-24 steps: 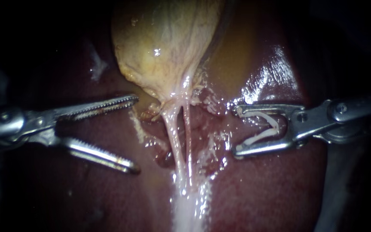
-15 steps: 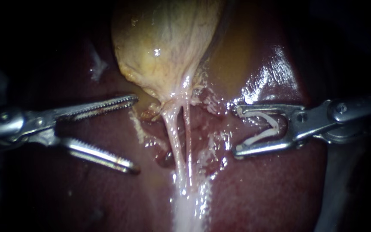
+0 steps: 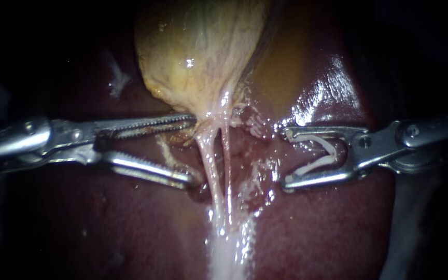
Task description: Grabbing gallbladder
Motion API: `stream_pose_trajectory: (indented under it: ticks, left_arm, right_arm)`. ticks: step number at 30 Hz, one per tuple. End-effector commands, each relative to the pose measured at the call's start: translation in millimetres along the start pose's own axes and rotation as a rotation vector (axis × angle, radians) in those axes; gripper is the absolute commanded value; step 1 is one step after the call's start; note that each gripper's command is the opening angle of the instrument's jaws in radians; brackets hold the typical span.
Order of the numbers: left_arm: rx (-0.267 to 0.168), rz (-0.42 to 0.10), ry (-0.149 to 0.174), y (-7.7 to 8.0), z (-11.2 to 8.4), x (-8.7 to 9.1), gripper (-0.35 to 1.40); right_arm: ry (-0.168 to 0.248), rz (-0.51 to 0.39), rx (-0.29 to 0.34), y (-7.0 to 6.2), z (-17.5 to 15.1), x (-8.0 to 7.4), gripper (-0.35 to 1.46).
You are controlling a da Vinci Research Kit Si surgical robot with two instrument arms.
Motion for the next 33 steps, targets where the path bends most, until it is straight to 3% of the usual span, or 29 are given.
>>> stream_pose_trajectory:
  ticks: [1, 10, 16, 24, 28, 33]
  left_arm:
    - [0.005, 0.0, -0.001, -0.1, 0.1, 0.0, 0.49]
    - [0.024, -0.001, 0.0, -1.9, 0.6, -0.5, 0.27]
    - [0.032, -0.014, 0.0, -2.3, 0.4, -0.7, -0.06]
    - [0.03, -0.037, 0.0, -2.5, -0.2, -0.8, -0.15]
    - [0.028, -0.05, 0.002, -2.6, -0.5, -0.8, -0.35]
    - [0.026, -0.057, 0.002, -2.7, -0.9, -0.5, -0.35]
  right_arm:
    - [0.0, 0.0, 0.0, 0.0, 0.0, 0.0, 0.5]
    - [0.0, 0.0, 0.0, 0.0, 0.0, 0.0, 0.5]
    - [0.0, 0.0, 0.0, 0.0, 0.0, 0.0, 0.5]
    - [0.0, 0.0, 0.0, 0.0, 0.0, 0.0, 0.5]
    - [0.0, 0.0, 0.0, 0.0, 0.0, 0.0, 0.5]
    - [0.0, 0.0, 0.0, 0.0, 0.0, 0.0, 0.5]
